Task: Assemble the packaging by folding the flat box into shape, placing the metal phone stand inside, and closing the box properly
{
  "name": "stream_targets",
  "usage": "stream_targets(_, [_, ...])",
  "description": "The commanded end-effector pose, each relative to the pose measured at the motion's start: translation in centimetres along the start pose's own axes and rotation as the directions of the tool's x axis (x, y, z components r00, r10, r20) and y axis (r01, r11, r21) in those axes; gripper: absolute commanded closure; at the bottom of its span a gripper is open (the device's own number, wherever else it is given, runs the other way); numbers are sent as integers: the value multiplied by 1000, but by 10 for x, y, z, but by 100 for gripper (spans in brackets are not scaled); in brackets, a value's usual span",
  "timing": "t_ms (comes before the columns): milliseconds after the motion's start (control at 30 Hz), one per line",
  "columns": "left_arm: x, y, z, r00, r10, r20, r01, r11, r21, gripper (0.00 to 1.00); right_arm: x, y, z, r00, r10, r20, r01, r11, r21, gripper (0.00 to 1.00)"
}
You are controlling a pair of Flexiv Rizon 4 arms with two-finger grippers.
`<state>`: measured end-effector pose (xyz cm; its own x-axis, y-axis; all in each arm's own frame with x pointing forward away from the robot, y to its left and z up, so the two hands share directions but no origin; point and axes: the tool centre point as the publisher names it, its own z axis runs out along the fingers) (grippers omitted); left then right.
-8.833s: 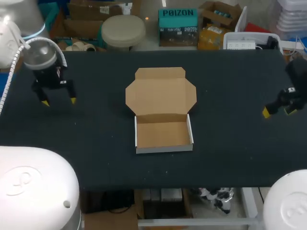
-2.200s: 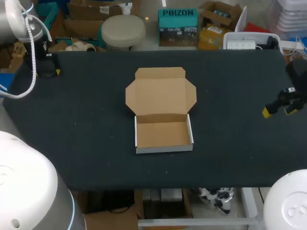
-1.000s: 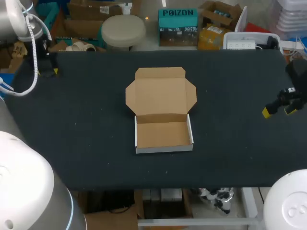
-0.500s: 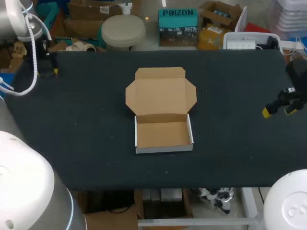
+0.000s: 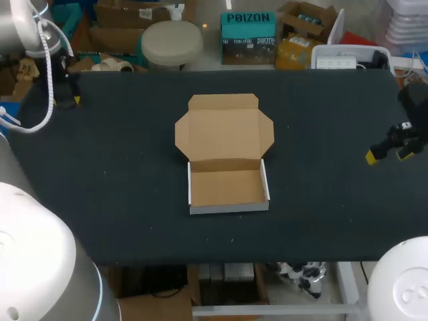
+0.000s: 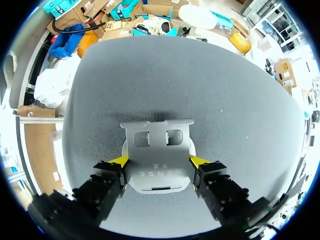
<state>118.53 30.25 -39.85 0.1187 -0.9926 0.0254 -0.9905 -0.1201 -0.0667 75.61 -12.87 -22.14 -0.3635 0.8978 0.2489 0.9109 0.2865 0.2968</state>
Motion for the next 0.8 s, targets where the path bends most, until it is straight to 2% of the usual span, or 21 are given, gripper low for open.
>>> stream_targets(33, [-2,-5,-1,1000,-3,-2,3,999,-48,100,1,0,-3,1000,1,0,-1,1000,5,0])
stream_targets(267, [-6,2,-17,1000,-13,-22,13,1000,-12,100,1,0,-3,1000,1,0,-1,1000,5,0])
stream_targets(633, [2,29,-49,999,26,-20,-24,997,77,100,1,0,-3,1000,1,0,-1,1000,5,0])
stream_targets(800, [8,48,-62,997,68,-19,-66,992,108,100,1,0,-3,1000,1,0,-1,1000,5,0])
